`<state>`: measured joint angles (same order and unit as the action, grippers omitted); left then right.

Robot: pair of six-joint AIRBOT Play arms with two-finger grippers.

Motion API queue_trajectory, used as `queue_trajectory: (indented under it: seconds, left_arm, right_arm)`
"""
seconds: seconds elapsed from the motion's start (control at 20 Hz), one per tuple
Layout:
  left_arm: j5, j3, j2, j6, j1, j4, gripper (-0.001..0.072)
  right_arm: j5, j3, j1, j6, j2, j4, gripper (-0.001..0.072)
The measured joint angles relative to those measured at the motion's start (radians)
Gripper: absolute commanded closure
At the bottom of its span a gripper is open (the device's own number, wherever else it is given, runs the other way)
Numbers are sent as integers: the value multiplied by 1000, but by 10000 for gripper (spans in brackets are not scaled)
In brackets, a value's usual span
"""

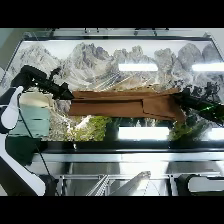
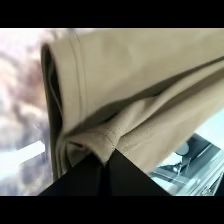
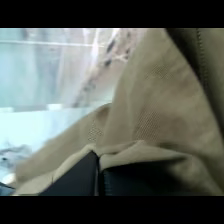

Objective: Fold the shirts.

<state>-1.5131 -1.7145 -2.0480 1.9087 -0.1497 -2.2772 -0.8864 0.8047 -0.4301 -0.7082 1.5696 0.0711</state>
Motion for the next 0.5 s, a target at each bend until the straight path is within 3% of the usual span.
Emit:
queue_trajectory:
  seconds: [0.05,0.15,0.25,0.5]
  left_arm:
    - [-8,-21,-15,-3,7,0,11]
    - [-35,-73,-33,-10,21,-5,-5]
    - [-71,-138,-46,-19,23,6,-4]
    - [-155,-252,-22,-69,11,-2,14]
  right_arm:
    - [7,6,2,7,3,22,361]
    - [-12,25,-15,10,-5,92,253]
    - [-49,68,-58,-45,-38,224,36]
    - [-119,203,-140,-258,-108,650,12]
